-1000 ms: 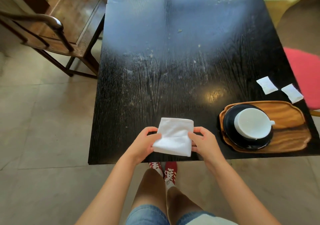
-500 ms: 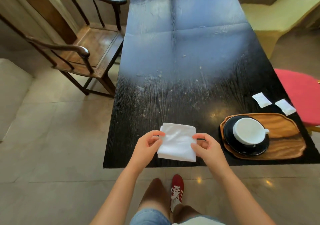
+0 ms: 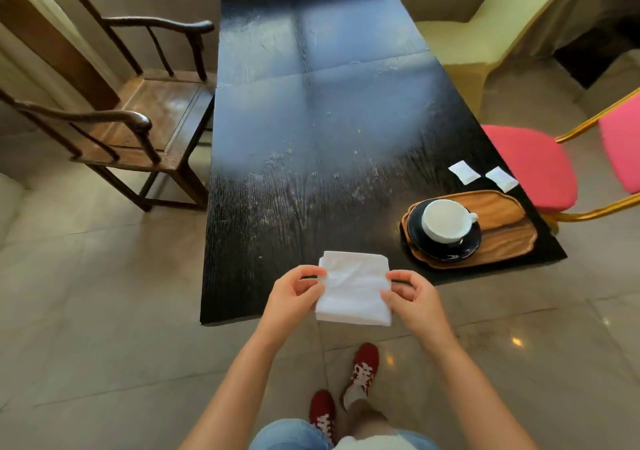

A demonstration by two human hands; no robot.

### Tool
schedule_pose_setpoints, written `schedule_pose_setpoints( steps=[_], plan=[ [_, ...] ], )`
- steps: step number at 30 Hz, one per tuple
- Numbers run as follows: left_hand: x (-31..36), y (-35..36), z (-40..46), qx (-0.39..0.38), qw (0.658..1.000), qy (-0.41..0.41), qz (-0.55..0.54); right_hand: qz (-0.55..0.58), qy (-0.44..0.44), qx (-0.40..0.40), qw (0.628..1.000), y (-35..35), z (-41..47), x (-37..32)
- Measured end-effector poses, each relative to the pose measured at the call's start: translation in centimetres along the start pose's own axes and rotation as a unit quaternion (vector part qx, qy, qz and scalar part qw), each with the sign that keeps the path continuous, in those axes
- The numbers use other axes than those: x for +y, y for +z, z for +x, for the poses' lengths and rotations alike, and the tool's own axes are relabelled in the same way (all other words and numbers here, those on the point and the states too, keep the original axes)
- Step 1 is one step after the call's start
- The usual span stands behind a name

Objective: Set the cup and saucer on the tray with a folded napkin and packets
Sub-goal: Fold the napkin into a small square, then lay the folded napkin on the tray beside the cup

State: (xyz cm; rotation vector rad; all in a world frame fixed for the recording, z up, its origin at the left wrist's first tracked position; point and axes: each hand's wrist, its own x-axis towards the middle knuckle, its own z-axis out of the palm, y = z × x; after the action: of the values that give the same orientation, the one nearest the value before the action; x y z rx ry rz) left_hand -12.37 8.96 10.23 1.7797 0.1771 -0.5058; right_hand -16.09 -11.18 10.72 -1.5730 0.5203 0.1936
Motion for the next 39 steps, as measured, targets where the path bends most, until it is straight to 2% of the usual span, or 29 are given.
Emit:
schedule_pose_setpoints(
  steps=[8, 18, 25, 33, 39],
  plan=[
    [1.0, 6.5, 0.6, -0.094, 0.994, -0.008, 0.053, 0.009, -0.003, 0.059, 0.998, -7.0, -0.2, 2.6],
    [3.3, 23.3, 3.0, -0.123, 0.989, -0.063, 0.047, -0.089, 0.044, 0.054, 0.994, -23.5, 4.4, 5.1],
    [5.1, 30.2, 4.3, -0.081, 0.993, -0.074, 0.038, -0.137, 0.054, 0.026, 0.989, -30.4, 7.1, 4.3],
    [6.3, 33.2, 8.2, -0.025, 0.996, -0.026, 0.078, -0.181, 0.048, 0.028, 0.982, -32.1, 12.2, 2.9],
    [6.7, 34.4, 12.1, 0.007, 0.996, -0.031, 0.086, -0.226, 0.054, 0.031, 0.972, -32.5, 16.4, 1.5]
  ],
)
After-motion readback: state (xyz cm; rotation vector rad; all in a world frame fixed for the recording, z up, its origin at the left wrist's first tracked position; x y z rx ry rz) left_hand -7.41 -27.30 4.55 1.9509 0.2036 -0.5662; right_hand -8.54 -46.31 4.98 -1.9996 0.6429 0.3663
